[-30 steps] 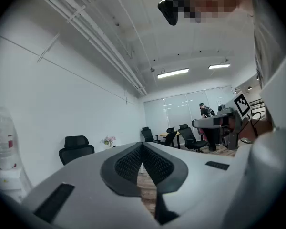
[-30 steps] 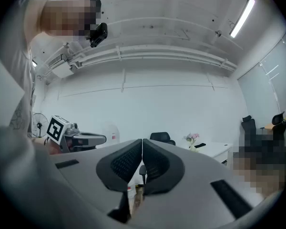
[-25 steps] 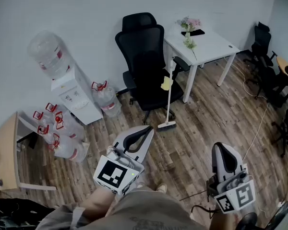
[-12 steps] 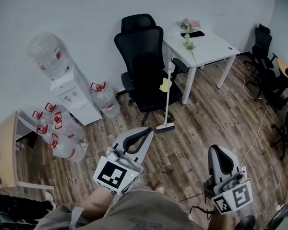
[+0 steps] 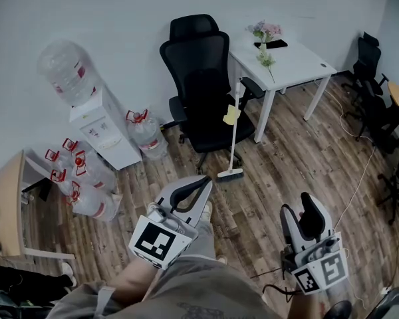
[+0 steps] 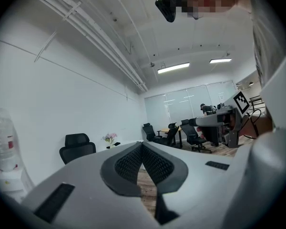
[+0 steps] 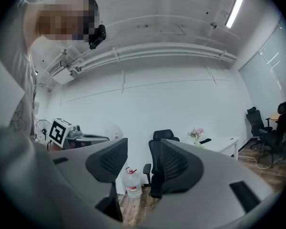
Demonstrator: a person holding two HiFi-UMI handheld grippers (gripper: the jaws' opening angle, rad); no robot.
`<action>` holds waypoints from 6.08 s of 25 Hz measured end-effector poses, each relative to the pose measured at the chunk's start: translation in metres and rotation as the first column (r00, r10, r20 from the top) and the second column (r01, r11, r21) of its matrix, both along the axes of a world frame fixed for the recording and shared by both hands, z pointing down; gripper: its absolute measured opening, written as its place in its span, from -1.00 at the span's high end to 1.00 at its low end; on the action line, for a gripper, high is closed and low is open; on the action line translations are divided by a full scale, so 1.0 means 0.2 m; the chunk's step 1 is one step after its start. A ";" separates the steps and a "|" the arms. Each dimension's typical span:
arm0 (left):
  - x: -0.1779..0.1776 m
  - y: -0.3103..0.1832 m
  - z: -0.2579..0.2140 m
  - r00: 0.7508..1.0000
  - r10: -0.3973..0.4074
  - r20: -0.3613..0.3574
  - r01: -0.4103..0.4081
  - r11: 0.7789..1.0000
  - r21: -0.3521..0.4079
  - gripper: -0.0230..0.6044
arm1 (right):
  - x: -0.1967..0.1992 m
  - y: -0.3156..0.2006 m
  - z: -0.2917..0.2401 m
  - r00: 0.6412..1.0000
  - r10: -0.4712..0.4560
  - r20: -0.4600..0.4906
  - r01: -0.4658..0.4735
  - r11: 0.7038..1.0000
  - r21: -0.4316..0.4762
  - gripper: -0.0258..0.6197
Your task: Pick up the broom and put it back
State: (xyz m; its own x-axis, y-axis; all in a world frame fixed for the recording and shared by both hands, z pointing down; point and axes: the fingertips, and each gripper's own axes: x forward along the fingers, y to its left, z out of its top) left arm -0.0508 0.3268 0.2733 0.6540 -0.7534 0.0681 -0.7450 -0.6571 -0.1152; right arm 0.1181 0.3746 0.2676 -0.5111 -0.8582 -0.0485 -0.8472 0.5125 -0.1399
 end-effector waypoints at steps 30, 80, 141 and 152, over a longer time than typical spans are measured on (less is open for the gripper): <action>-0.21 -1.79 0.23 0.999 0.035 0.030 -0.031 0.994 -0.100 0.87 | -0.25 -1.80 0.24 0.996 0.023 -0.086 -0.036 0.987 -0.156 0.26; -0.20 -2.98 1.06 0.979 -0.081 0.189 0.134 0.947 -0.291 0.87 | -0.32 -3.32 1.56 0.965 -0.105 -0.239 -0.005 0.909 -0.417 0.06; -0.13 -2.52 0.16 0.995 -0.046 0.089 0.052 0.997 -0.059 0.87 | 0.11 -2.50 0.11 0.966 0.007 -0.260 -0.040 0.991 -0.125 0.55; -0.05 -2.51 0.23 0.995 -0.007 0.095 0.016 0.995 -0.097 0.87 | 0.23 -2.48 0.14 0.957 0.059 -0.285 -0.105 0.983 -0.149 0.54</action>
